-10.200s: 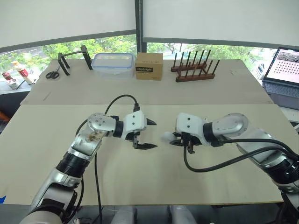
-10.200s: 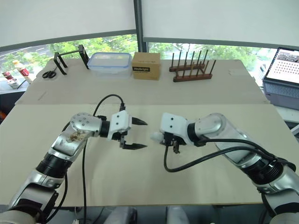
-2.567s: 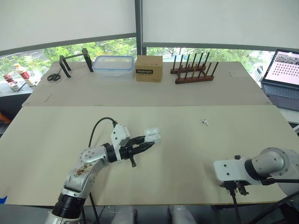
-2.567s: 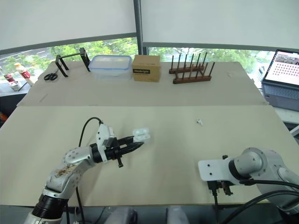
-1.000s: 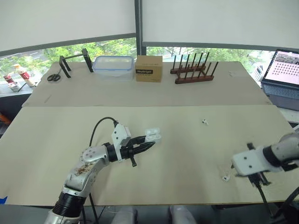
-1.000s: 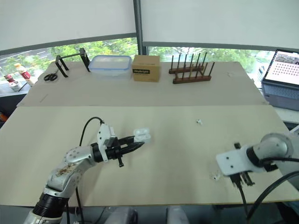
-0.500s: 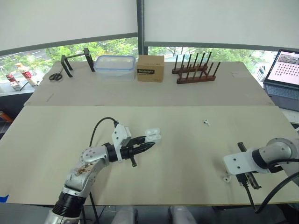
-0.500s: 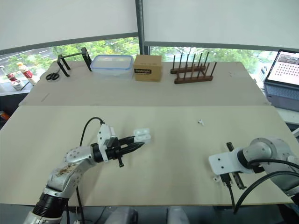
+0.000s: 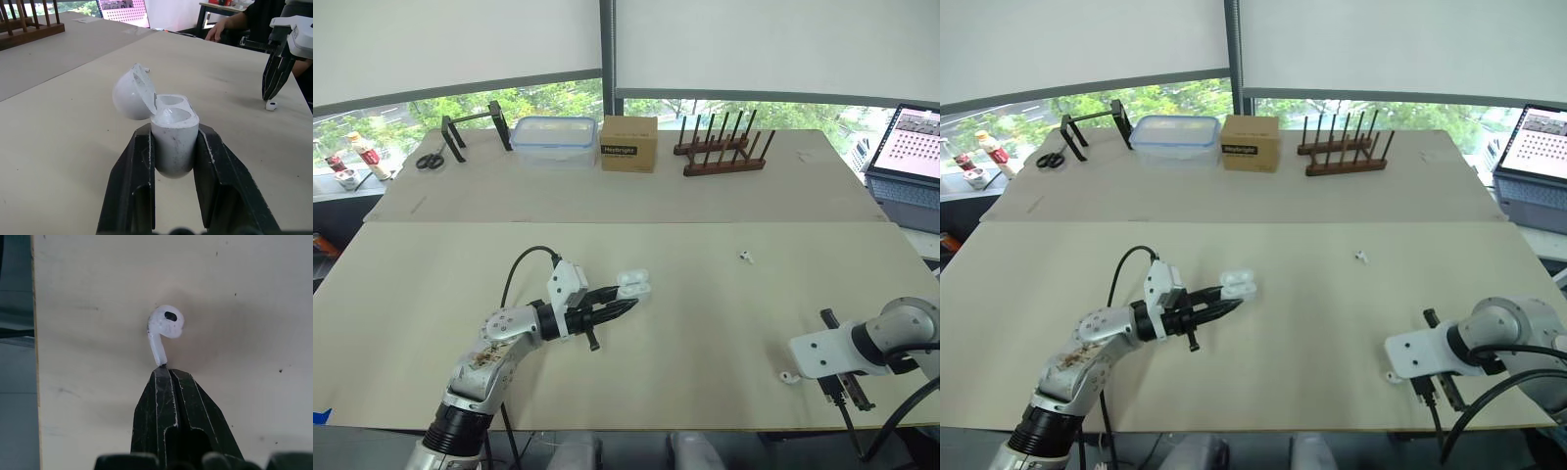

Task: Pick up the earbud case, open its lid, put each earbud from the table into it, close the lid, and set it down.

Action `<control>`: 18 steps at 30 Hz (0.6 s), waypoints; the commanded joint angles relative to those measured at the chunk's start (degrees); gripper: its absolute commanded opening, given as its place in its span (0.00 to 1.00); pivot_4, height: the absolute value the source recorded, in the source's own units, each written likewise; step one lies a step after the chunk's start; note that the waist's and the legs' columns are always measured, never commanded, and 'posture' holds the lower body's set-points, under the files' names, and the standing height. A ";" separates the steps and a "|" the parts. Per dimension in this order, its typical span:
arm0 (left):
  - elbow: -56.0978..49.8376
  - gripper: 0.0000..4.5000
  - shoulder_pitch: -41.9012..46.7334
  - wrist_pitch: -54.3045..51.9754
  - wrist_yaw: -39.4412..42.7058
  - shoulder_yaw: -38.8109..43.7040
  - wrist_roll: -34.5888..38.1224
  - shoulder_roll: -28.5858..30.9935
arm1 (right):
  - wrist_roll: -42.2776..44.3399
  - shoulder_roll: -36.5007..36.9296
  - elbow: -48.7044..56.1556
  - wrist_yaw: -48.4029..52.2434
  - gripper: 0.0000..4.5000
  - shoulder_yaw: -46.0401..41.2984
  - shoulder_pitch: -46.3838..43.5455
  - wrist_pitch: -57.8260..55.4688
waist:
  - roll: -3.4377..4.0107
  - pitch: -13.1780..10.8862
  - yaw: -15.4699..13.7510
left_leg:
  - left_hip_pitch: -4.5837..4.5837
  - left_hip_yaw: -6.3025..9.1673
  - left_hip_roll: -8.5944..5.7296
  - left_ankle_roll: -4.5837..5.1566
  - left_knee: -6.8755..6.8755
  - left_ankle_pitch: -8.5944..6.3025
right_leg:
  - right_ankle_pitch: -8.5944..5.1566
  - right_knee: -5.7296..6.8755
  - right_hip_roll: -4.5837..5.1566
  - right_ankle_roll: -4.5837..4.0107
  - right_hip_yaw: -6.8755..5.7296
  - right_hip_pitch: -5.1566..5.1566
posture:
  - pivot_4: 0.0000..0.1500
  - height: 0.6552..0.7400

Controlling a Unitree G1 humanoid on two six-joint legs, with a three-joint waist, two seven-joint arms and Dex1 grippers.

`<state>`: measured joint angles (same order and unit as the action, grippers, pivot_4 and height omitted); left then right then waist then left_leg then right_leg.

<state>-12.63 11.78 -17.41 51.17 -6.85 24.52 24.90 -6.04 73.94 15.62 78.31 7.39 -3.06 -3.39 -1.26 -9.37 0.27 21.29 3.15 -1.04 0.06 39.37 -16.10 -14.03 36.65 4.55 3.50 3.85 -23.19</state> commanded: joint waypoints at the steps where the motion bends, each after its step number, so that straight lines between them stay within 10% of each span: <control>1: -1.46 0.12 0.25 0.80 0.25 0.25 0.10 0.15 | 1.70 1.78 2.06 1.56 0.00 -2.06 0.44 -0.90 | 0.00 0.00 -0.01 | 0.00 0.00 0.00 0.00 0.00 0.00 | 0.00 0.00 0.00 0.00 0.00 0.00 | 1.00 1.00; 14: -1.17 0.12 0.21 1.03 0.43 0.52 0.06 0.40 | 4.38 3.02 3.40 1.41 0.00 -6.42 -2.17 -6.63 | 0.00 0.00 0.08 | 0.00 0.00 0.00 0.00 0.00 0.00 | 0.00 0.01 0.00 0.00 0.00 -0.01 | 1.00 1.00; 18: -0.88 0.12 0.13 1.29 0.76 0.58 0.02 0.58 | 7.97 5.36 8.72 3.97 0.34 -10.39 1.25 -11.75 | 0.01 0.00 -0.17 | 0.01 0.02 0.01 0.00 -0.05 0.00 | 0.00 -0.02 0.00 0.00 -0.01 -0.02 | 1.00 1.00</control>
<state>-12.52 11.70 -17.37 51.47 -6.78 24.52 25.31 0.14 78.52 21.63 81.33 -0.57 -2.27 -12.90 -1.25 -9.37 0.10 21.30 3.18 -1.03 0.06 39.32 -16.10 -14.03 36.62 4.54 3.50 3.84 -23.21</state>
